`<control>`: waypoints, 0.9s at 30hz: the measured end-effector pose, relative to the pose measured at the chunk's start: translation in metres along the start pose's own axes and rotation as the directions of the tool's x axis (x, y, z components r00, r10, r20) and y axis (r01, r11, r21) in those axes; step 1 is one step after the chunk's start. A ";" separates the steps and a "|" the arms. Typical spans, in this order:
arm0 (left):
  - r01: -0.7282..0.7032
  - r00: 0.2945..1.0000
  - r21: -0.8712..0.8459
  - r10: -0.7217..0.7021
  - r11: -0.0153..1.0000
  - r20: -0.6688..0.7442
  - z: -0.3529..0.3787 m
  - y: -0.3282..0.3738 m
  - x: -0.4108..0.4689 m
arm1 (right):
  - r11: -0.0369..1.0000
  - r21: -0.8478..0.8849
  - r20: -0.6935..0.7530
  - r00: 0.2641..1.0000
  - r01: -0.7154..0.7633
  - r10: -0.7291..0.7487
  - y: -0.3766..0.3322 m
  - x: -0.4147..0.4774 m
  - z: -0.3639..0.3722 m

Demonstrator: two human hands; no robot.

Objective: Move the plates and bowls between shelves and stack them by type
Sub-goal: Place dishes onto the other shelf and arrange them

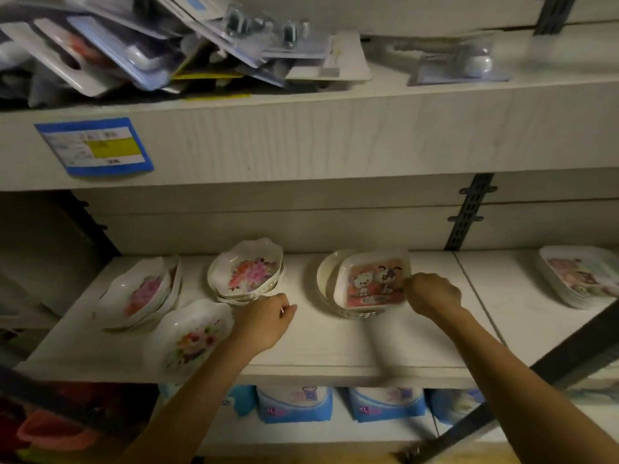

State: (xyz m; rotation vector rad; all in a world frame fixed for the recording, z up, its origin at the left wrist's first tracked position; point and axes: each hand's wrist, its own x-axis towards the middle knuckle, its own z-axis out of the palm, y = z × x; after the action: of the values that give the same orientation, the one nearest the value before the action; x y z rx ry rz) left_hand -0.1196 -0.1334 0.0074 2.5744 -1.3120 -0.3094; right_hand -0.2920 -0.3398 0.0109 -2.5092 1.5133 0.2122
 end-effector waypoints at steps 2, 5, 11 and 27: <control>0.007 1.000 -0.012 -0.007 1.000 -0.004 0.001 0.003 0.013 | 0.998 0.054 -0.003 1.000 -0.022 0.023 0.012 -0.008 -0.004; 0.008 1.000 -0.027 -0.008 1.000 0.001 0.008 0.011 0.034 | 0.995 0.098 0.000 1.000 -0.025 0.025 0.034 -0.029 -0.009; 0.071 0.988 -0.034 -0.065 0.997 0.140 0.032 0.033 0.072 | 0.967 0.235 -0.021 0.994 -0.097 0.104 0.069 -0.063 -0.008; 0.085 0.985 -0.148 -0.061 0.985 0.159 0.012 0.032 0.096 | 0.927 0.335 0.006 0.984 -0.171 0.179 0.074 -0.086 -0.013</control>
State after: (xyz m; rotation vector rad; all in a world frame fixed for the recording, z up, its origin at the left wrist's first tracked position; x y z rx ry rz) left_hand -0.0923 -0.2313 -0.0020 2.5135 -1.1917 -0.6095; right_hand -0.3976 -0.3027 0.0356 -2.1226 1.6282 -0.0493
